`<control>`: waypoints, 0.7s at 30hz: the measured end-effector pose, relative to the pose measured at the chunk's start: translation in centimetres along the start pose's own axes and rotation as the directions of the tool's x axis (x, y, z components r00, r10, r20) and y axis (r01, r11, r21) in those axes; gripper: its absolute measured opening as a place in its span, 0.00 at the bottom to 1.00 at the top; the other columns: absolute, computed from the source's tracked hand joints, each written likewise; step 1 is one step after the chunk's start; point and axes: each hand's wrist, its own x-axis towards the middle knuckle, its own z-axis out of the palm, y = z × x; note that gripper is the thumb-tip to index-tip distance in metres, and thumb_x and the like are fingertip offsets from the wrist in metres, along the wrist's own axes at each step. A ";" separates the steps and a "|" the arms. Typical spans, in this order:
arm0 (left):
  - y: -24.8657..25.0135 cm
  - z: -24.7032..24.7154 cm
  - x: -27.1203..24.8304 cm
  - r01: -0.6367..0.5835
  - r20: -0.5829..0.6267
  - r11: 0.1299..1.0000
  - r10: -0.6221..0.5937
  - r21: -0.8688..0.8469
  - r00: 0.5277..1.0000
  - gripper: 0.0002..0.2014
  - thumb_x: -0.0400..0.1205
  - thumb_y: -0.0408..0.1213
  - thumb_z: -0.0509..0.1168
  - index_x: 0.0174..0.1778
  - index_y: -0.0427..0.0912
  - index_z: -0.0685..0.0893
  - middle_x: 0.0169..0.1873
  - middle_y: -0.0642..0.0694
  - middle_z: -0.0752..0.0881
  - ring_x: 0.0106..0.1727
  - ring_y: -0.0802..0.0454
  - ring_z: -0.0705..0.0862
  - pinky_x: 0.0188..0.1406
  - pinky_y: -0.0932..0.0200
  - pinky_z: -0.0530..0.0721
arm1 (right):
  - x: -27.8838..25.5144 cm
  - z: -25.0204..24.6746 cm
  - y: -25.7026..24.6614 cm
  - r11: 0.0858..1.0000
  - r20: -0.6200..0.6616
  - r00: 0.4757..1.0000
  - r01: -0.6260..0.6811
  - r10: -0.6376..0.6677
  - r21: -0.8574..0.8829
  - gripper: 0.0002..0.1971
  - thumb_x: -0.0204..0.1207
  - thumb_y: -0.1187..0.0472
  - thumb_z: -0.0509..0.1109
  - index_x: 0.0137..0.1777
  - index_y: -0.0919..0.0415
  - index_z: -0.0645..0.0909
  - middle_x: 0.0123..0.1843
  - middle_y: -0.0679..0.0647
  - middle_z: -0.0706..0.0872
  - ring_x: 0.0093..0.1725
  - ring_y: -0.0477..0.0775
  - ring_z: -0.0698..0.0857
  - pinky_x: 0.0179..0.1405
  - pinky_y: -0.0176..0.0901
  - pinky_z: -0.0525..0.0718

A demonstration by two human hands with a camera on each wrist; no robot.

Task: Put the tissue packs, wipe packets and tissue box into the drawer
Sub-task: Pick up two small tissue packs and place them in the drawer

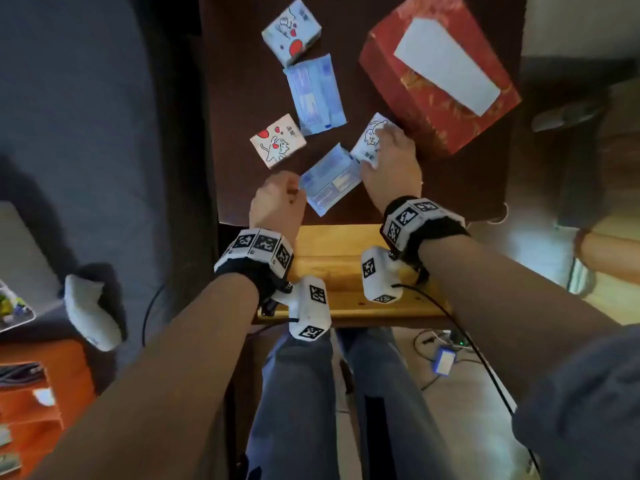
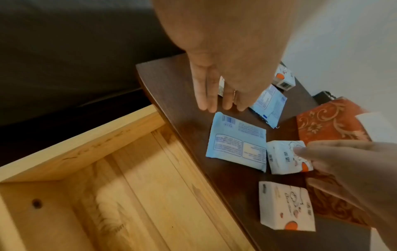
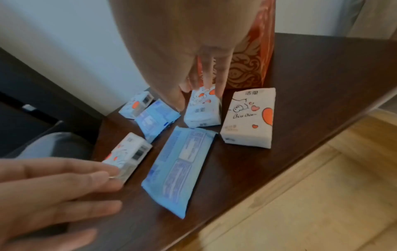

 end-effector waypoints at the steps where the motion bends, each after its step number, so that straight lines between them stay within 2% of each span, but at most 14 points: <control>1: -0.1 0.1 0.9 -0.003 -0.011 0.999 0.003 -0.044 1.000 0.11 0.79 0.36 0.64 0.58 0.43 0.81 0.53 0.44 0.88 0.50 0.47 0.87 0.55 0.49 0.85 | 0.9 0.1 0.2 0.999 -0.010 1.000 -0.030 0.030 -0.033 0.29 0.78 0.60 0.63 0.78 0.63 0.59 0.82 0.58 0.61 0.81 0.59 0.59 0.79 0.50 0.64; 3: -0.1 0.3 2.6 -0.019 -0.033 0.996 0.016 -0.088 0.999 0.12 0.79 0.35 0.64 0.59 0.42 0.81 0.53 0.44 0.87 0.47 0.51 0.86 0.53 0.55 0.84 | 2.4 0.6 0.7 0.995 -0.012 0.996 -0.086 0.085 -0.043 0.34 0.79 0.58 0.64 0.80 0.63 0.52 0.84 0.58 0.57 0.83 0.58 0.54 0.82 0.50 0.58; 5: 0.0 0.6 3.9 -0.042 -0.026 0.995 0.040 -0.085 0.999 0.13 0.79 0.35 0.65 0.59 0.42 0.81 0.52 0.45 0.87 0.44 0.53 0.84 0.51 0.59 0.82 | 3.3 1.1 0.9 0.993 0.014 0.993 -0.119 0.119 -0.009 0.38 0.77 0.57 0.67 0.81 0.63 0.51 0.83 0.60 0.58 0.83 0.59 0.56 0.82 0.50 0.58; 9: -0.2 1.7 5.4 -0.038 0.042 0.994 0.042 -0.102 0.998 0.13 0.78 0.36 0.66 0.59 0.43 0.81 0.50 0.47 0.87 0.42 0.55 0.83 0.50 0.59 0.82 | 4.3 1.4 1.2 0.986 -0.031 0.987 -0.159 0.161 0.050 0.38 0.69 0.56 0.74 0.77 0.62 0.61 0.78 0.61 0.64 0.78 0.63 0.63 0.77 0.52 0.64; 13: -0.4 2.3 5.7 -0.067 0.064 0.994 0.072 -0.087 0.995 0.14 0.77 0.34 0.67 0.59 0.42 0.81 0.52 0.45 0.86 0.47 0.54 0.83 0.50 0.59 0.82 | 4.2 1.0 1.0 0.970 -0.053 0.983 -0.161 0.174 0.181 0.33 0.63 0.60 0.79 0.66 0.60 0.68 0.68 0.58 0.75 0.69 0.59 0.73 0.66 0.51 0.73; 16: -0.3 2.8 5.6 -0.088 0.072 0.995 0.091 -0.043 0.993 0.14 0.77 0.30 0.64 0.58 0.39 0.81 0.55 0.41 0.85 0.53 0.47 0.84 0.55 0.50 0.84 | 4.1 0.6 1.0 0.957 -0.056 0.983 -0.159 0.177 0.244 0.31 0.61 0.60 0.80 0.61 0.59 0.68 0.60 0.57 0.80 0.61 0.59 0.81 0.60 0.55 0.81; 18: -0.1 2.8 5.5 -0.122 0.045 0.991 0.124 -0.056 0.991 0.14 0.77 0.28 0.63 0.58 0.38 0.81 0.56 0.40 0.85 0.54 0.46 0.83 0.54 0.48 0.85 | 4.3 0.5 1.1 0.934 -0.059 0.983 -0.144 0.172 0.328 0.30 0.61 0.59 0.79 0.61 0.58 0.69 0.59 0.57 0.82 0.57 0.58 0.83 0.59 0.57 0.83; 21: 0.6 2.6 5.4 -0.176 -0.043 0.980 0.173 -0.088 0.984 0.11 0.80 0.31 0.61 0.56 0.37 0.82 0.53 0.39 0.85 0.47 0.47 0.85 0.48 0.55 0.85 | 4.6 0.4 0.6 0.901 -0.077 0.991 -0.062 0.105 0.430 0.26 0.66 0.58 0.75 0.63 0.58 0.73 0.60 0.57 0.84 0.58 0.57 0.84 0.60 0.57 0.83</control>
